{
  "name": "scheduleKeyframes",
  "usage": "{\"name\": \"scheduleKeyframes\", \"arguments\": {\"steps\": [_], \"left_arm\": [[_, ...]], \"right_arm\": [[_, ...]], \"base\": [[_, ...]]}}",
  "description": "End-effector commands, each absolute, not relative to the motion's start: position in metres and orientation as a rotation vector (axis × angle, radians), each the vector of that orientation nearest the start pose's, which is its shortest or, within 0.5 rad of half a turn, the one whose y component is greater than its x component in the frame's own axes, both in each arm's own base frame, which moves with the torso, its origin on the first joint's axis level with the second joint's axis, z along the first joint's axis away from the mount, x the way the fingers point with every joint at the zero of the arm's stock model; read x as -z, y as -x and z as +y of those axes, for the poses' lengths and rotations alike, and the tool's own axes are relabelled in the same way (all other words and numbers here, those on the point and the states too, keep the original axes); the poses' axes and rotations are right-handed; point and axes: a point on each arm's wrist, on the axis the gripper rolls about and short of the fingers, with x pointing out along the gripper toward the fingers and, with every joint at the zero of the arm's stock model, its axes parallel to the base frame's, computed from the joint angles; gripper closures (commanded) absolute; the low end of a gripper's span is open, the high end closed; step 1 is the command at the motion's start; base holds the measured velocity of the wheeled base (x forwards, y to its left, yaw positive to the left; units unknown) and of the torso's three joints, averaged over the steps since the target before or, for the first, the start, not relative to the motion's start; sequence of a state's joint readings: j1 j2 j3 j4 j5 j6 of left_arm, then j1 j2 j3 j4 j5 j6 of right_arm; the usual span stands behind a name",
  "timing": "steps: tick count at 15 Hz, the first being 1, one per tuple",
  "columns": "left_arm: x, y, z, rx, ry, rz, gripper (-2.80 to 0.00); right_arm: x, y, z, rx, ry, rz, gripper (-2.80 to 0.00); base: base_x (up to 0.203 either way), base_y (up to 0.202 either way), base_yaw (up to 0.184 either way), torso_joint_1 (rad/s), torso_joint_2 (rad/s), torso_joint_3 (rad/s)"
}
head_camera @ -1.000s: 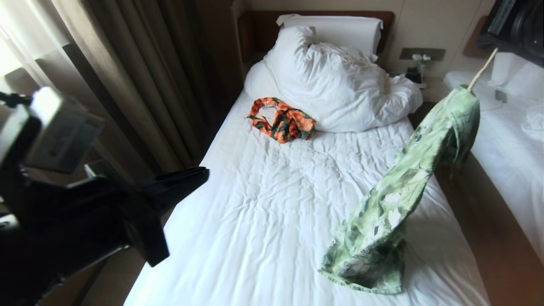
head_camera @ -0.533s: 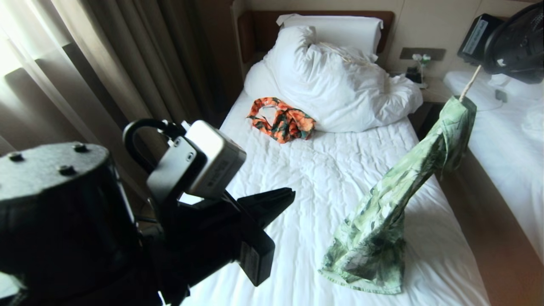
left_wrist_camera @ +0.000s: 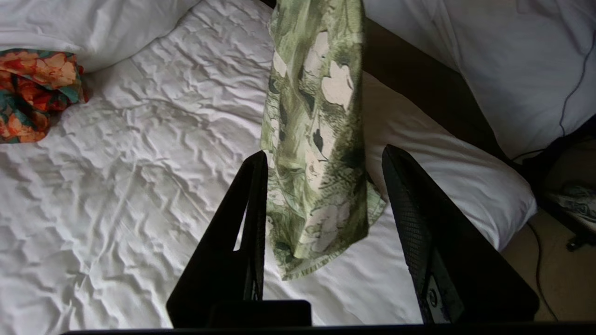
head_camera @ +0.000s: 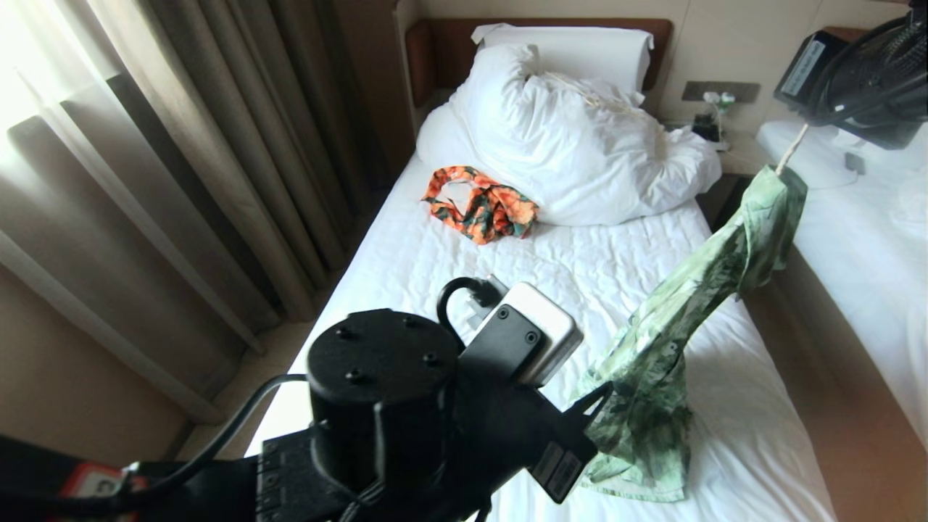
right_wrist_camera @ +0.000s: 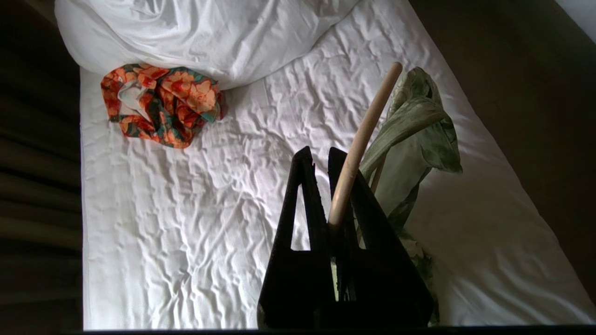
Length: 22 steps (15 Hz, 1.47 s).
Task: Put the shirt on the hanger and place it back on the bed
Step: Take the clothes hanger out of the clothes
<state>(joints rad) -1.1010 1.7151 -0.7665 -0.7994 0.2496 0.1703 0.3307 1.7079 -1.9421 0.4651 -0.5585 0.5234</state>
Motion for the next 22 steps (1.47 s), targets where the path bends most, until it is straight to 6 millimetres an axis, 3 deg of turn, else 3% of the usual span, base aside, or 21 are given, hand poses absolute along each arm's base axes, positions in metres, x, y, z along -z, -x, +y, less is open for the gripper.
{"name": "scheduleKeyframes", "arguments": {"steps": [1,4,8,16,17,22], "left_arm": [[-0.165,-0.167,-0.29,0.83,-0.287,0.076,-2.8],[-0.153,-0.178,-0.298,0.822,-0.303,0.099,-2.8],[-0.148,-0.188,-0.323,0.828,-0.282,0.066,-2.8],[-0.131,-0.187,-0.357,0.869,-0.283,0.065,-2.8],[-0.126,-0.189,-0.359,0.867,-0.289,0.073,0.0],[-0.128,-0.196,-0.357,0.843,-0.268,0.042,0.0]], "right_arm": [[-0.389,-0.278,0.079,0.289,-0.422,0.142,0.0],[-0.39,-0.281,0.073,0.305,-0.424,0.132,0.0],[-0.39,-0.285,0.074,0.299,-0.415,0.123,0.0],[-0.388,-0.286,0.075,0.278,-0.411,0.135,0.0],[-0.387,-0.287,0.075,0.278,-0.41,0.138,0.0],[-0.387,-0.286,0.077,0.27,-0.408,0.138,0.0]], "base": [[0.0,0.0,0.0,0.0,0.0,0.0],[0.0,0.0,0.0,0.0,0.0,0.0],[0.0,0.0,0.0,0.0,0.0,0.0],[0.0,0.0,0.0,0.0,0.0,0.0],[0.0,0.0,0.0,0.0,0.0,0.0],[0.0,0.0,0.0,0.0,0.0,0.0]]}}
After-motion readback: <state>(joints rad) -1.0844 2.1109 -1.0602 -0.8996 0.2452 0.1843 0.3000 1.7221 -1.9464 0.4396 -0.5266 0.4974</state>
